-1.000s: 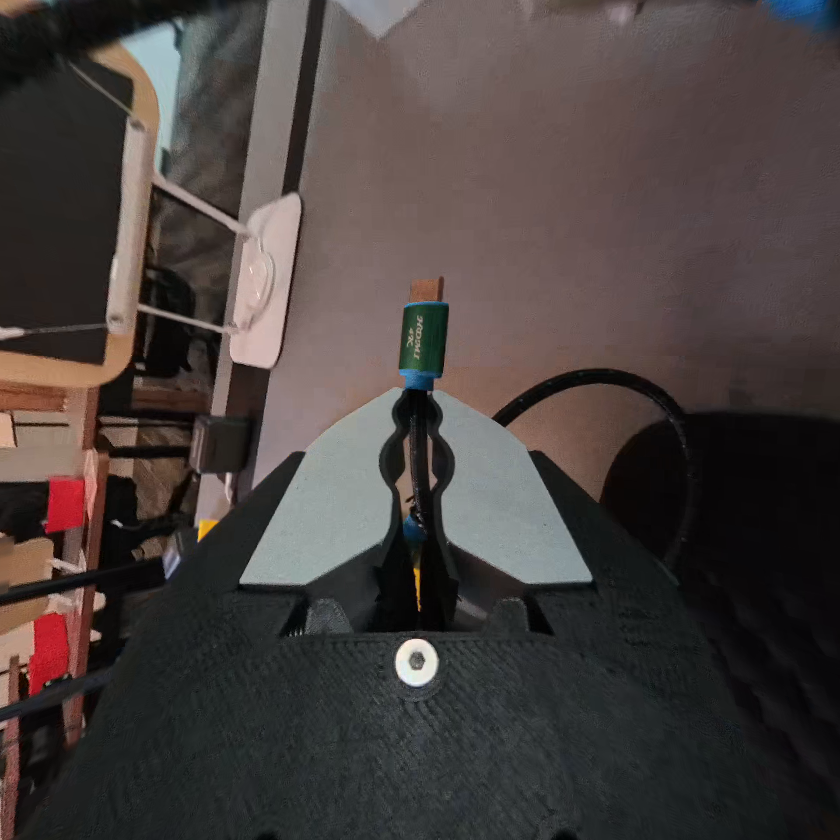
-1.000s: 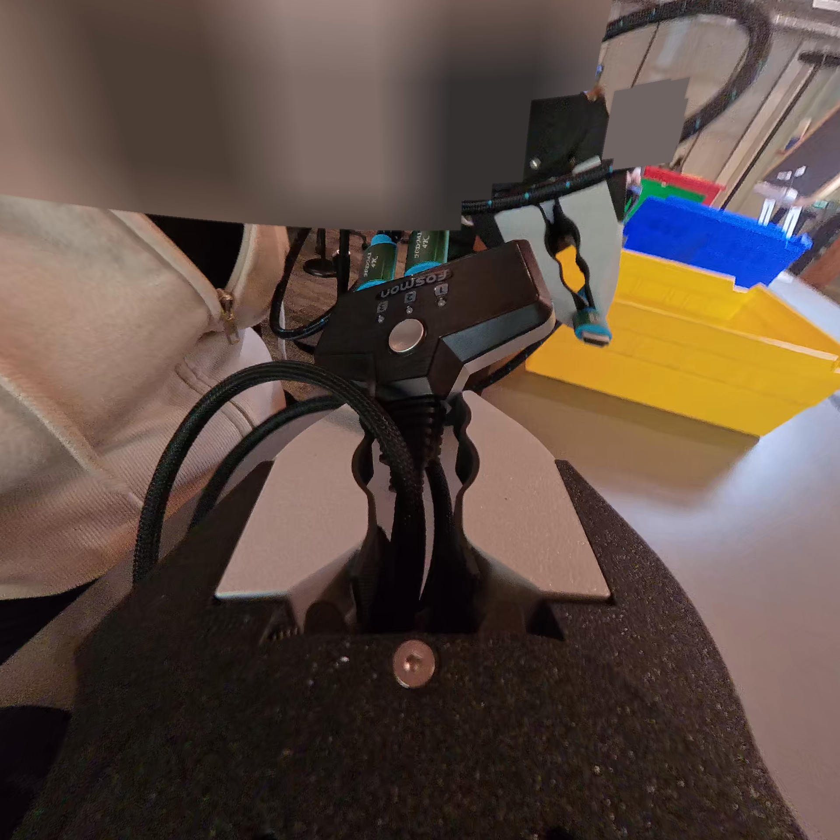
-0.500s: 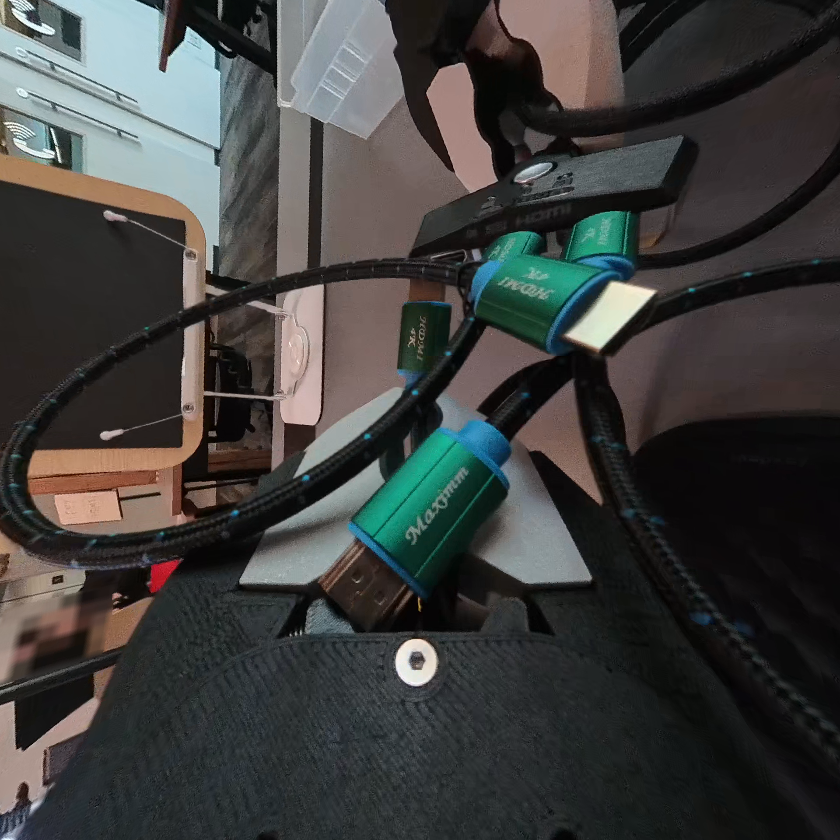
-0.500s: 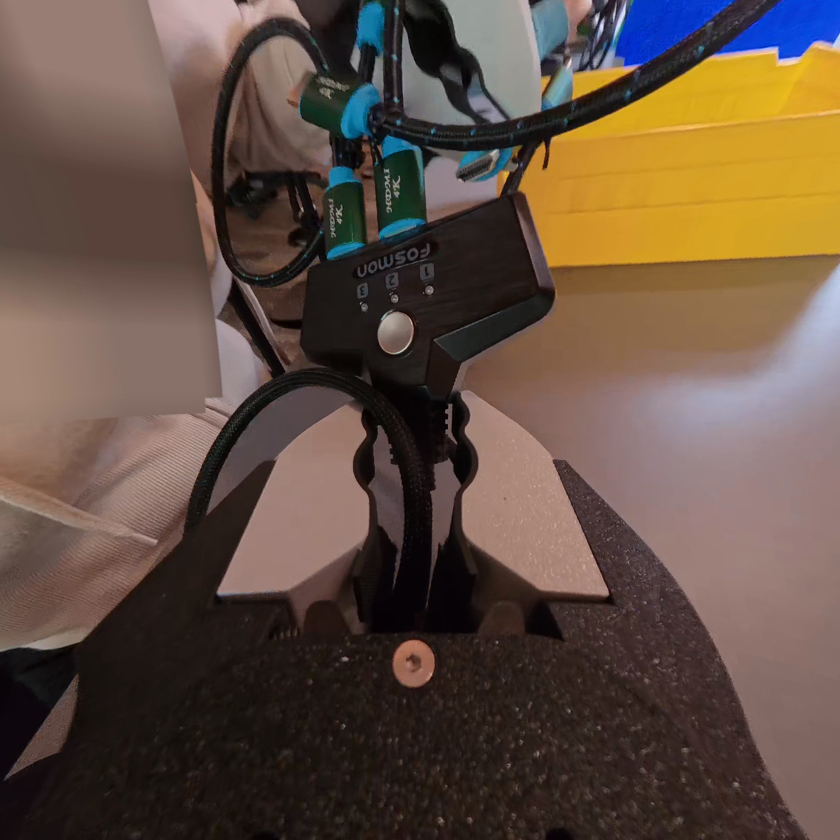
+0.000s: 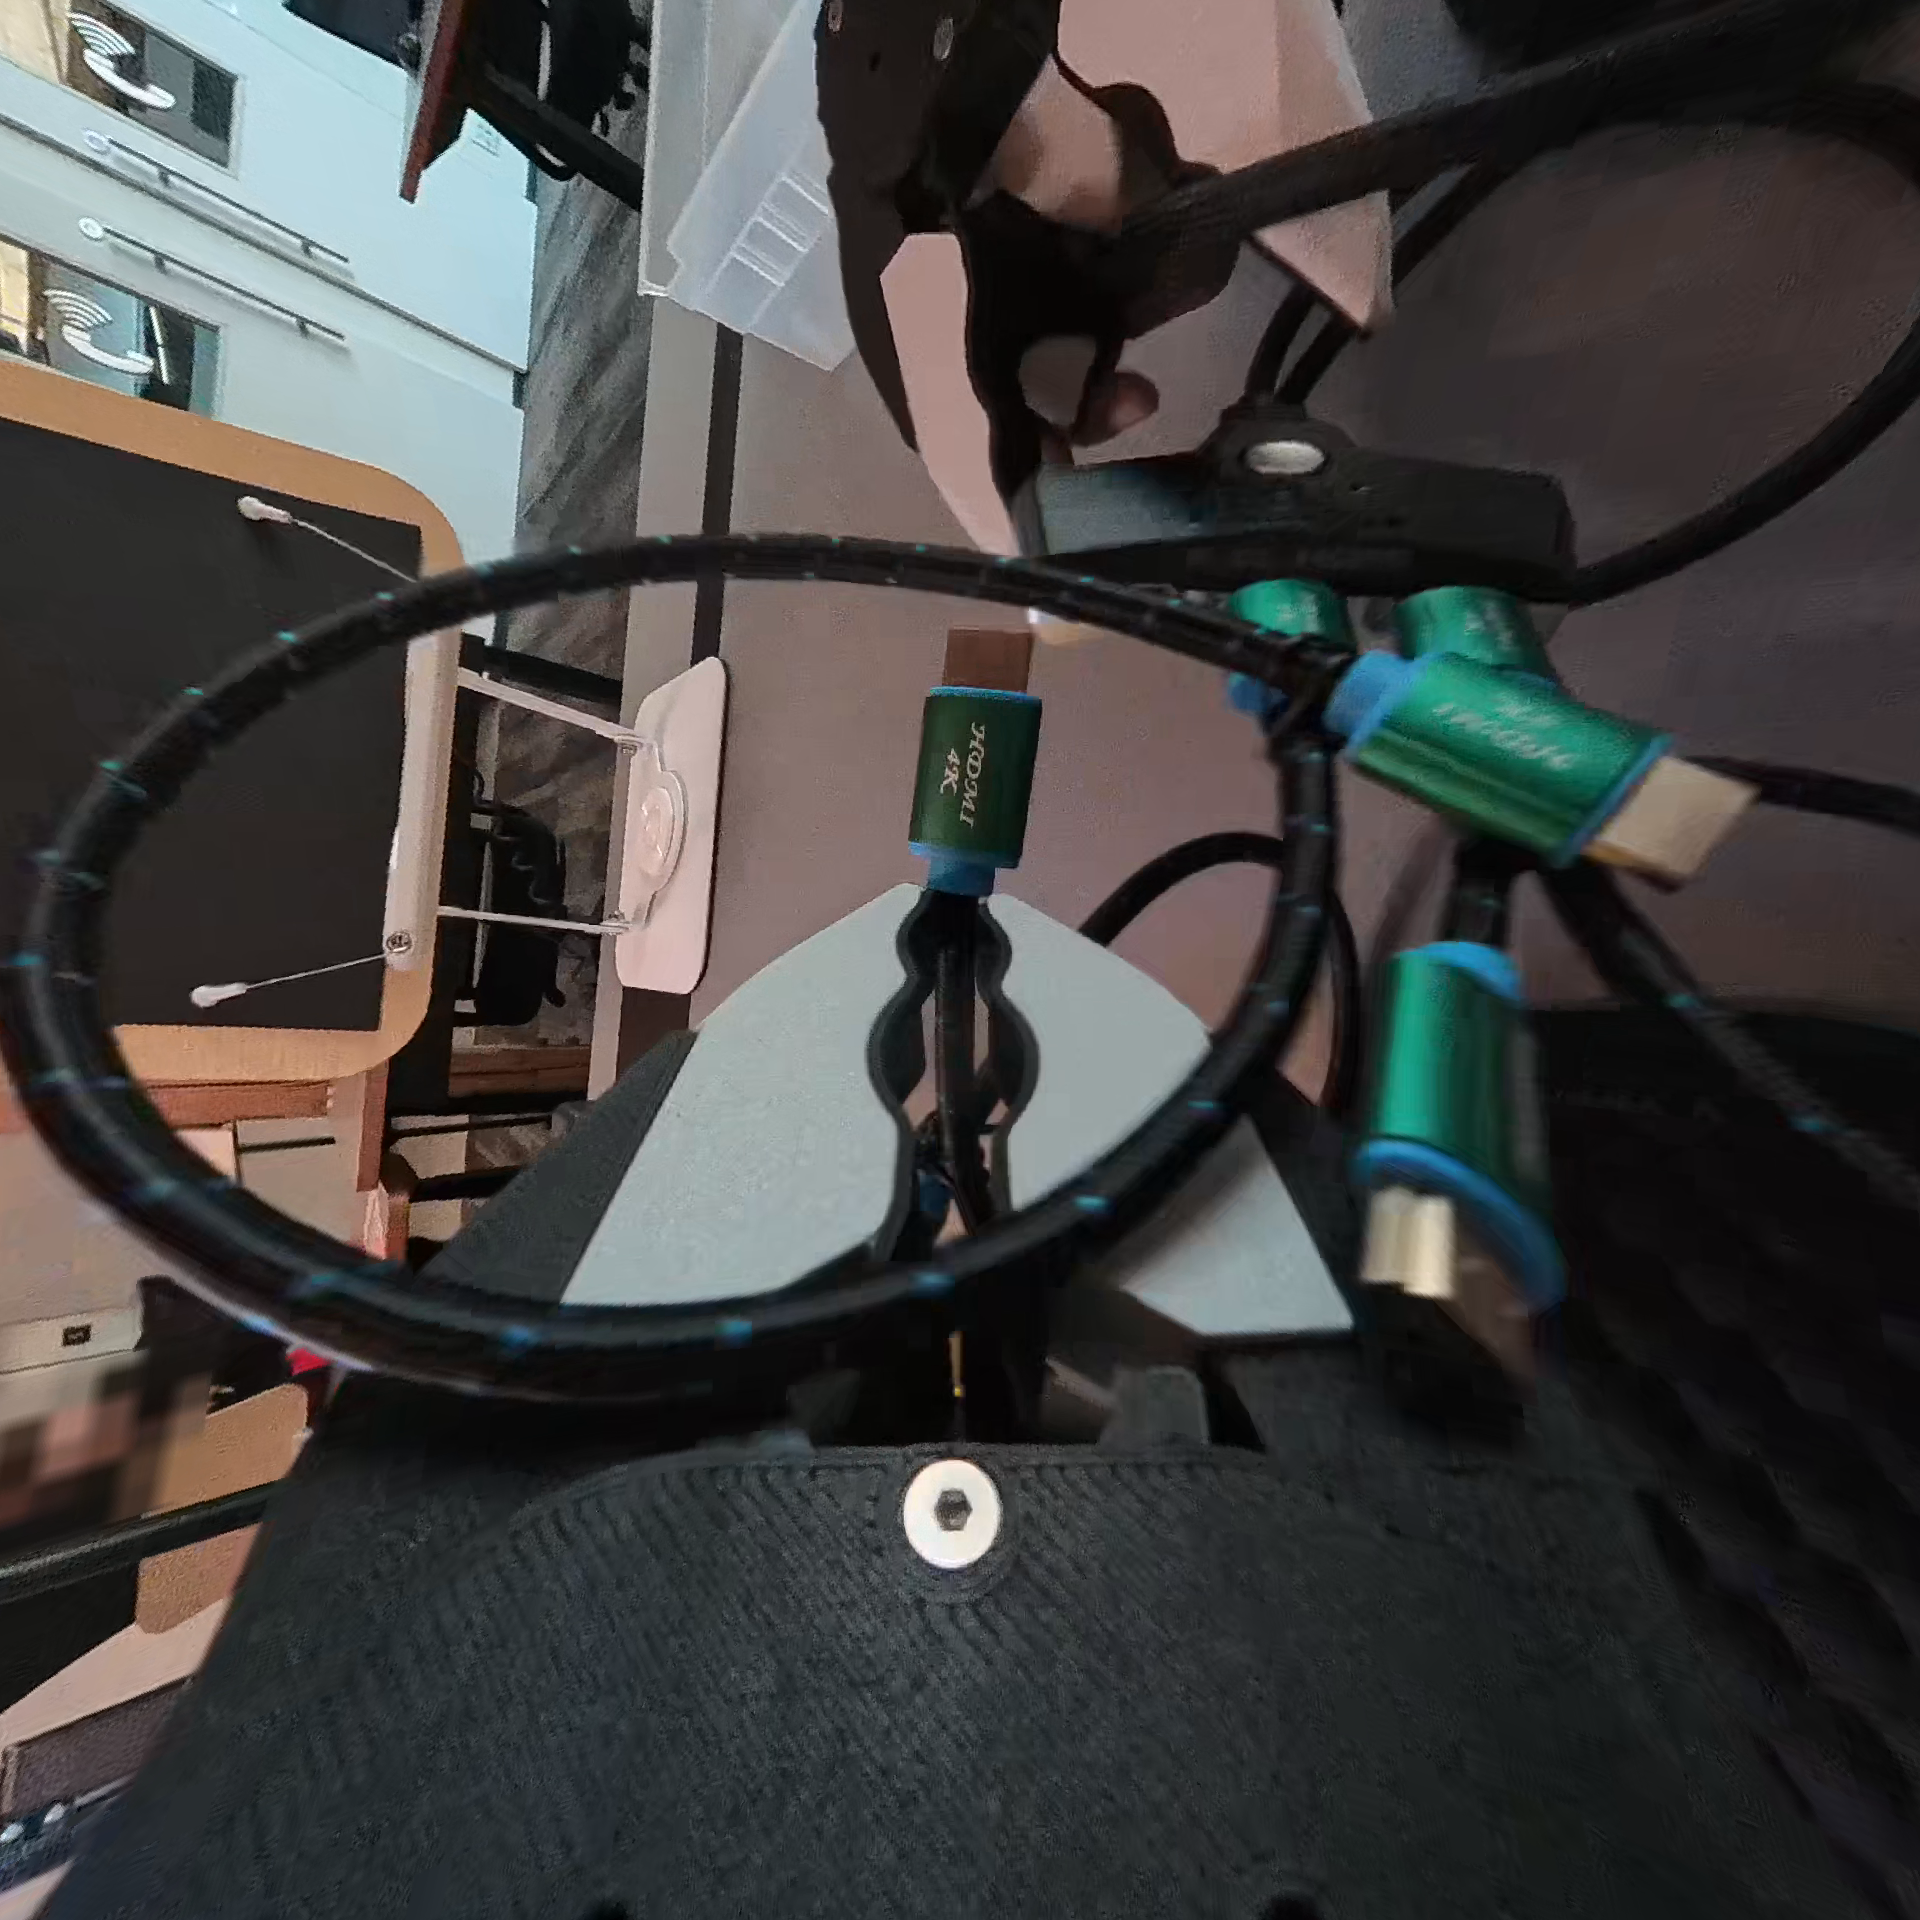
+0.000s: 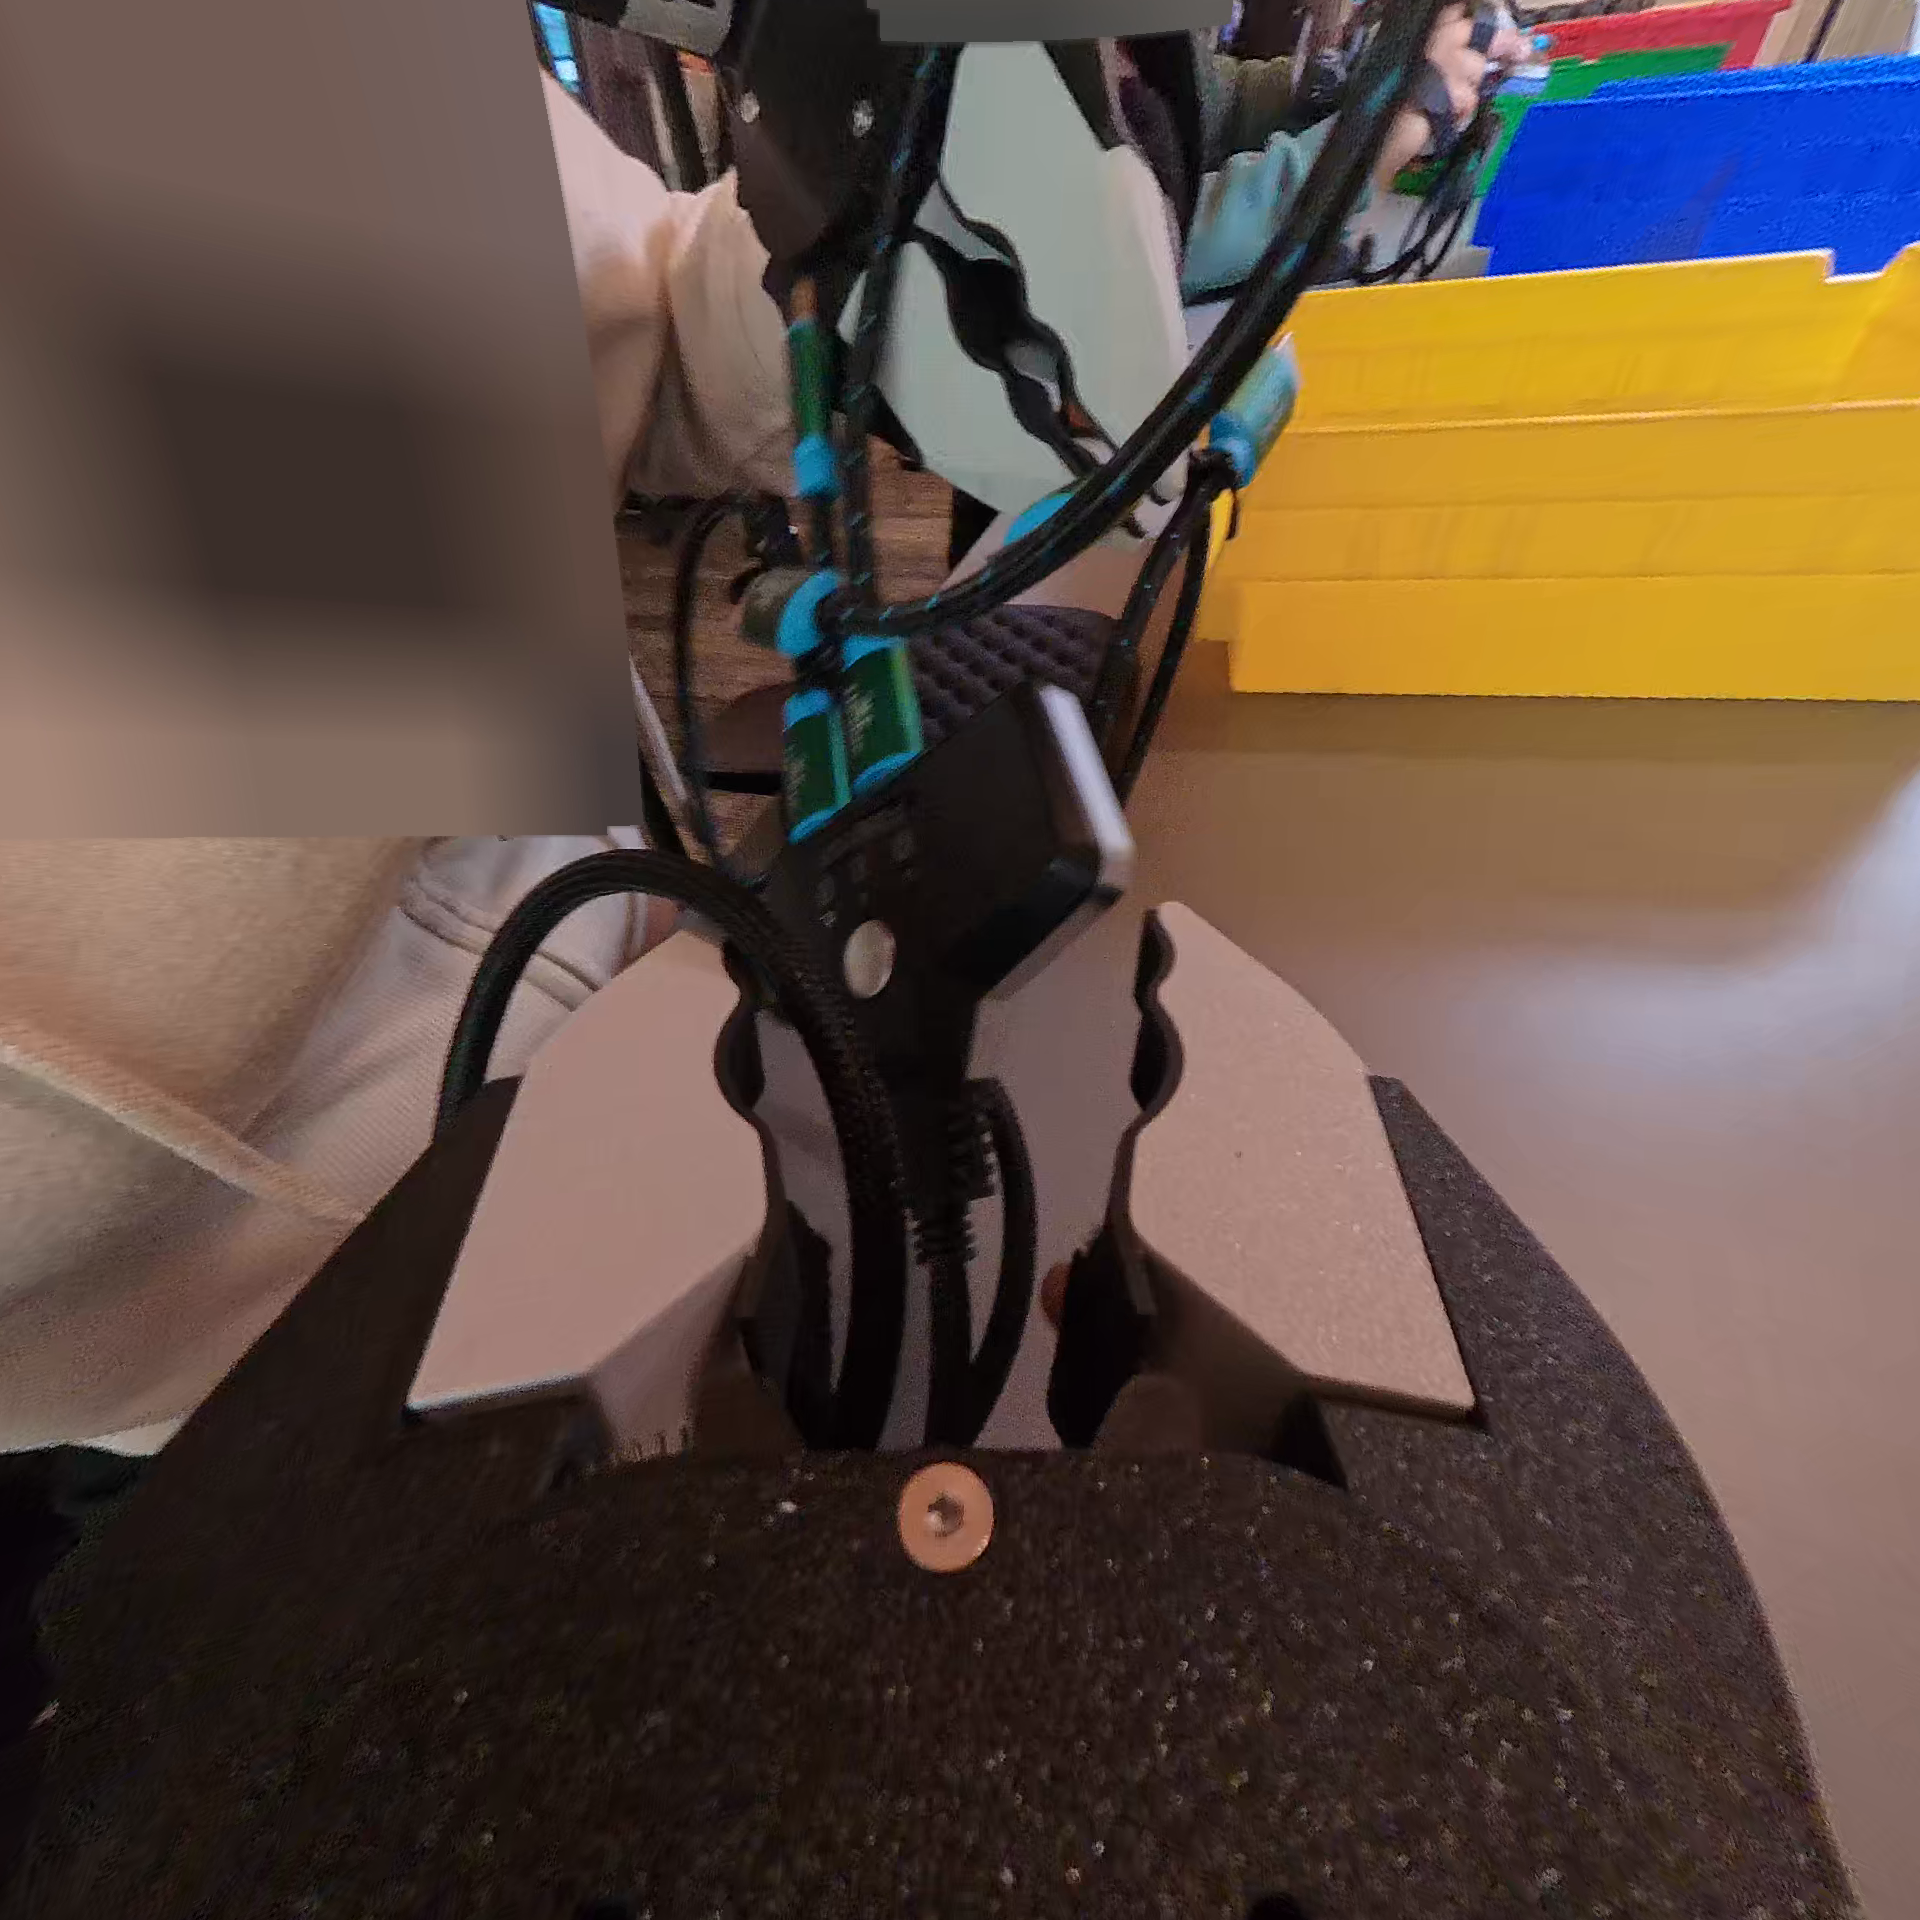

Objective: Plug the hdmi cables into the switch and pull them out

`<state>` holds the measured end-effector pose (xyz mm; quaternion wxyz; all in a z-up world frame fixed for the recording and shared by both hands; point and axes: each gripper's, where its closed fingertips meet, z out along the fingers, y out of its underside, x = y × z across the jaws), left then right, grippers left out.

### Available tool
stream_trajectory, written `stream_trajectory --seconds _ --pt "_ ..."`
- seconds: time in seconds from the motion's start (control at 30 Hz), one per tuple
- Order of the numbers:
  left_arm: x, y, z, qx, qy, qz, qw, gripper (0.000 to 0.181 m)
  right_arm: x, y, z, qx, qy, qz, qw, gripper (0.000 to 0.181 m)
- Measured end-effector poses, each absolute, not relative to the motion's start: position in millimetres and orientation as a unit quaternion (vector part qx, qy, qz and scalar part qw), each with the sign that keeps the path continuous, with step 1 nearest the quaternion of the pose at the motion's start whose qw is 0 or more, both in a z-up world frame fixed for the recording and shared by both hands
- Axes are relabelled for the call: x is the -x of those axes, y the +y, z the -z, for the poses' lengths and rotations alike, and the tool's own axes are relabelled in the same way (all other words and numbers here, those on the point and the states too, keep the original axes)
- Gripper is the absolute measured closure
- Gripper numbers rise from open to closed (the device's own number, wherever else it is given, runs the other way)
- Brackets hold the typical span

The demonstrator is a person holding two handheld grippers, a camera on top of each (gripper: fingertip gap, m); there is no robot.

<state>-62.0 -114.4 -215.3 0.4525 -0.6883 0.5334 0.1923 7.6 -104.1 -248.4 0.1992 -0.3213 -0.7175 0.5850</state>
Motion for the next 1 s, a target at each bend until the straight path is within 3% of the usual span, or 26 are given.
stream_trajectory --seconds 0.1,0.23,0.3,0.37,0.5,0.6,0.77,0.9,1.0 --pt "57.8 -118.2 214.5 0.688 0.529 -0.185 0.461 0.175 -1.0 -105.3 258.5 0.331 -0.743 -0.549 0.192 0.093" --pt "54.1 -121.4 215.0 0.693 0.521 -0.182 0.465 0.175 -4.1 -119.4 271.9 0.297 -0.788 -0.522 0.131 0.095" --pt "53.3 -123.8 214.5 0.695 0.517 -0.182 0.465 0.175 -8.0 -116.9 260.7 0.281 -0.782 -0.543 0.121 0.085" --pt "54.0 -125.8 214.1 0.695 0.516 -0.189 0.463 0.175 -4.2 -99.6 245.5 0.296 -0.760 -0.559 0.148 0.077" --pt "54.5 -127.5 213.6 0.696 0.513 -0.190 0.465 0.175 6.2 -70.8 226.8 0.345 -0.710 -0.582 0.198 0.080" --pt "57.3 -126.7 214.4 0.695 0.513 -0.199 0.462 0.175 9.0 -40.1 262.8 0.442 -0.762 -0.424 0.208 0.088" --pt "59.3 -127.1 214.9 0.698 0.511 -0.199 0.461 0.174 -13.7 -47.8 217.7 0.368 -0.797 -0.415 0.240 0.084" --pt "60.5 -127.0 214.8 0.700 0.507 -0.205 0.459 0.174 -6.8 -50.8 134.8 0.314 -0.685 -0.560 0.345 0.078" --pt "61.6 -126.9 214.9 0.702 0.505 -0.206 0.458 0.174 3.3 -79.5 182.5 0.276 -0.779 -0.449 0.338 0.073"
